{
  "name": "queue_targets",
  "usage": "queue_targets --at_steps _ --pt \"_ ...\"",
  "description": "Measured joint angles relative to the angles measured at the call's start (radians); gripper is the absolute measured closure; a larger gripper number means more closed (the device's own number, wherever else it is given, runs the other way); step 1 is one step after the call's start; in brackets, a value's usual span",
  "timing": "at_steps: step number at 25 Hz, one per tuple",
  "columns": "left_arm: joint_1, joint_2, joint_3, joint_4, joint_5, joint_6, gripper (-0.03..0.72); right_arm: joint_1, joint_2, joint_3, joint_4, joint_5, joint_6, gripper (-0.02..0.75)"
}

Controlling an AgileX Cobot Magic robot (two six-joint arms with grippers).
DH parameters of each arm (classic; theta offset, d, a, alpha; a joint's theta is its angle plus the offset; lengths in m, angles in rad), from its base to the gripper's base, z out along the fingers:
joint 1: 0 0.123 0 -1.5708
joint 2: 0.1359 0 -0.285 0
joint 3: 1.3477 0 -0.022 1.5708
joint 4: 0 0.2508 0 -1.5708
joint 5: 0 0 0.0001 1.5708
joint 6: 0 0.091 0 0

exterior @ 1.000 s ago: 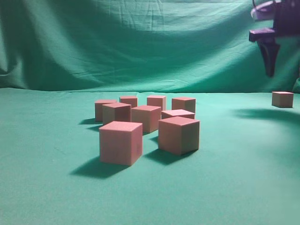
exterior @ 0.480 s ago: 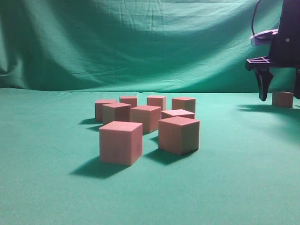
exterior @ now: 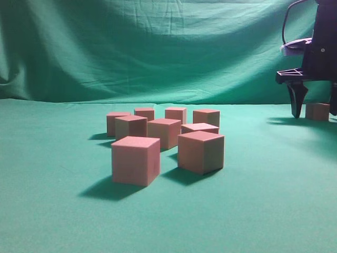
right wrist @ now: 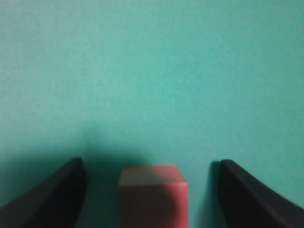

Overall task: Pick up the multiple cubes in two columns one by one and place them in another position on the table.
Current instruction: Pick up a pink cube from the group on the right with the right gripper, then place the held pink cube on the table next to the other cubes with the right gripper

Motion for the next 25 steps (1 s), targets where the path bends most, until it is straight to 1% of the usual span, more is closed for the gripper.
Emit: queue_targets --at_steps 1,2,3,5,6,13,16,19,22,25 --pt "0.000 0.000 0.000 0.000 0.000 0.000 0.688 0.000 0.000 0.000 0.000 0.000 -0.002 0.231" --pt "0.000 0.000 0.000 0.000 0.000 0.000 0.688 0.000 0.000 0.000 0.000 0.003 -0.002 0.265" --pt "0.000 0.000 0.000 0.000 0.000 0.000 0.688 0.000 0.000 0.000 0.000 0.007 -0.002 0.321" --pt "0.000 0.000 0.000 0.000 0.000 0.000 0.688 0.000 0.000 0.000 0.000 0.018 -0.002 0.453" --pt "0.000 0.000 0.000 0.000 0.000 0.000 0.688 0.000 0.000 0.000 0.000 0.020 -0.002 0.490" --pt "0.000 0.000 0.000 0.000 0.000 0.000 0.688 0.000 -0.019 -0.001 0.026 0.046 -0.004 0.485" --pt "0.000 0.000 0.000 0.000 0.000 0.000 0.688 0.000 -0.073 -0.001 0.046 0.048 -0.020 0.485" --pt "0.000 0.000 0.000 0.000 0.000 0.000 0.688 0.000 -0.158 -0.001 0.089 0.062 -0.029 0.485" --pt "0.000 0.000 0.000 0.000 0.000 0.000 0.688 0.002 -0.244 -0.001 0.130 0.117 -0.069 0.485" --pt "0.000 0.000 0.000 0.000 0.000 0.000 0.688 0.027 -0.324 -0.001 0.142 0.187 -0.102 0.485"
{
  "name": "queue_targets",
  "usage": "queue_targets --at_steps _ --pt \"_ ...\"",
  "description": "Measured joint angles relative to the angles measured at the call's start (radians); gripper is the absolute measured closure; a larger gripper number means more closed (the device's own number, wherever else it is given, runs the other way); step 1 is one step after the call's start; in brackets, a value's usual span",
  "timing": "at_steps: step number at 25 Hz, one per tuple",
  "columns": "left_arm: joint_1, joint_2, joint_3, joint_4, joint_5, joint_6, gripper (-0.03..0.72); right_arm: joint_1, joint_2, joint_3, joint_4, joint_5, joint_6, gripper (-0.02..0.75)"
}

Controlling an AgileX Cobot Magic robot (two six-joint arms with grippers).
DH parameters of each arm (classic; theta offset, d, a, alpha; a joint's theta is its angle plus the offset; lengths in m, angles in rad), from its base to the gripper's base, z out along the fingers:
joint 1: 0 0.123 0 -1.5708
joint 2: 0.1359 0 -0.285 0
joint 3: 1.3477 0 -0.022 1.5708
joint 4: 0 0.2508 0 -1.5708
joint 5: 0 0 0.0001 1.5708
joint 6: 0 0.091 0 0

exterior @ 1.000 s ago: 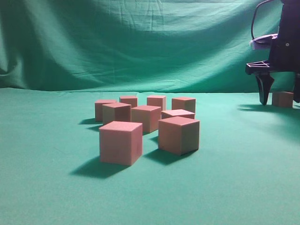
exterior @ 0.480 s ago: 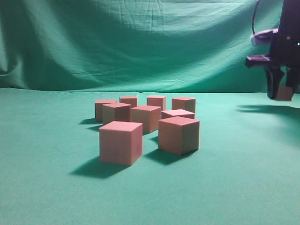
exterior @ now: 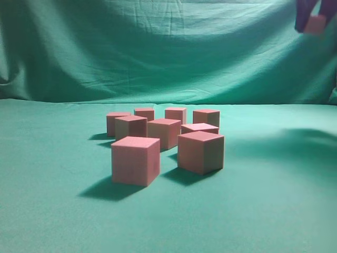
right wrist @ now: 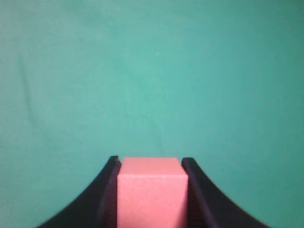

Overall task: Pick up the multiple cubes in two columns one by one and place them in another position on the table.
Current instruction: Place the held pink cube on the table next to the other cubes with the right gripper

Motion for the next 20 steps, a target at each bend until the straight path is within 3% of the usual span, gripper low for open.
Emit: queue_targets --at_steps 8,16,17,20 --pt "0.000 0.000 0.000 0.000 0.000 0.000 0.688 0.209 -0.184 0.000 0.026 0.169 -0.016 0.485" --pt "0.000 0.000 0.000 0.000 0.000 0.000 0.688 0.571 -0.214 0.000 0.031 0.184 -0.014 0.485" --pt "0.000 0.000 0.000 0.000 0.000 0.000 0.688 0.571 -0.214 0.000 0.031 0.184 -0.014 0.485" --pt "0.000 0.000 0.000 0.000 0.000 0.000 0.688 0.740 -0.200 0.000 0.032 0.160 -0.003 0.485"
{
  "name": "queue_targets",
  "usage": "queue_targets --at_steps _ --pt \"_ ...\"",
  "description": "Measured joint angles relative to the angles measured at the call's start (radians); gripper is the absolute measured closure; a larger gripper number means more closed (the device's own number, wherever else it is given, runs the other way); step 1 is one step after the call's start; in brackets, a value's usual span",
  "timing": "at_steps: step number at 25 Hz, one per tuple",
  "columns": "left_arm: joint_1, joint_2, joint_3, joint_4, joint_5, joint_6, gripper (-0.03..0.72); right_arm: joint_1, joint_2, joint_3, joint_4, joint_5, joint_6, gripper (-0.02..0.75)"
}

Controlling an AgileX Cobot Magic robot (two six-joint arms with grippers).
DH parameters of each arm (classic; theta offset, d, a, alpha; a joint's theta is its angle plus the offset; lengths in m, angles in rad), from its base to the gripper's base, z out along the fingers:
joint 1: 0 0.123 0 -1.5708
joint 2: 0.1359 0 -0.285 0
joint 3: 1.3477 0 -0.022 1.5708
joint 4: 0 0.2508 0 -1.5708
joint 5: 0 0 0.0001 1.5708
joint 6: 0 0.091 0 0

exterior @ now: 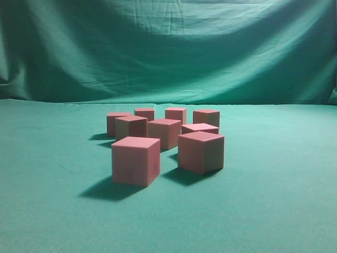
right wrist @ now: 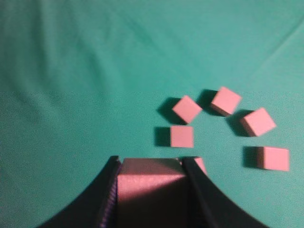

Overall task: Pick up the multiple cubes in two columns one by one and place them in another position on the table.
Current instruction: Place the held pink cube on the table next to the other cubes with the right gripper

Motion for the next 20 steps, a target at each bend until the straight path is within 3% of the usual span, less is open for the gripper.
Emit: queue_targets --at_steps 3,8,20 --pt "0.000 0.000 0.000 0.000 0.000 0.000 0.688 0.097 0.036 0.000 -0.002 -0.014 0.004 0.485" --pt "0.000 0.000 0.000 0.000 0.000 0.000 0.688 0.187 0.062 0.092 -0.005 -0.068 0.008 0.485" --pt "0.000 0.000 0.000 0.000 0.000 0.000 0.688 0.201 0.086 0.422 -0.013 -0.339 0.079 0.485"
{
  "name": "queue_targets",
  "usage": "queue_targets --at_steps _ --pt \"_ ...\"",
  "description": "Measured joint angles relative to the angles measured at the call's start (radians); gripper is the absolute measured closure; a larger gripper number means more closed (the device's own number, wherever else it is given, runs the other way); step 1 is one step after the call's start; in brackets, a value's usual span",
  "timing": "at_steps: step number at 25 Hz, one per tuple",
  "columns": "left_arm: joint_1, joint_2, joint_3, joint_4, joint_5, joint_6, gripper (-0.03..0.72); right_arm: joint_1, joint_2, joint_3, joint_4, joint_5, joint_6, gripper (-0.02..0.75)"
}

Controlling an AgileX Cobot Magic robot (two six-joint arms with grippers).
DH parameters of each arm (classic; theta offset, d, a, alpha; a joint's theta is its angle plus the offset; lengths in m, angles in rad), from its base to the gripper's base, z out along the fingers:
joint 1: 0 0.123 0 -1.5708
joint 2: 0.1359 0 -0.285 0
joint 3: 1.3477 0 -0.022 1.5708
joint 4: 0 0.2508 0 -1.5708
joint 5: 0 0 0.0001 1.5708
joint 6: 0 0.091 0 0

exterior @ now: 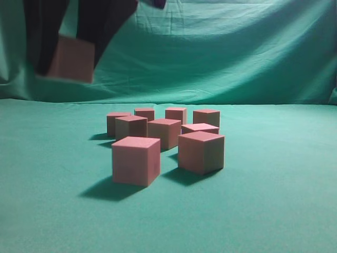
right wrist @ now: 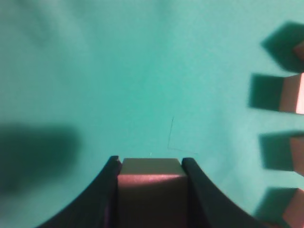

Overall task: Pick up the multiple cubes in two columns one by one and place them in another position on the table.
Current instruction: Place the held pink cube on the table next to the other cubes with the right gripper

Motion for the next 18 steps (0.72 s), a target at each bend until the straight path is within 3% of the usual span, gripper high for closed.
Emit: queue_targets --at_steps 11,18 --pt "0.000 0.000 0.000 0.000 0.000 0.000 0.688 0.000 0.098 0.009 -0.121 -0.063 0.067 0.485" --pt "0.000 0.000 0.000 0.000 0.000 0.000 0.688 0.000 0.148 0.009 -0.133 -0.112 0.112 0.485"
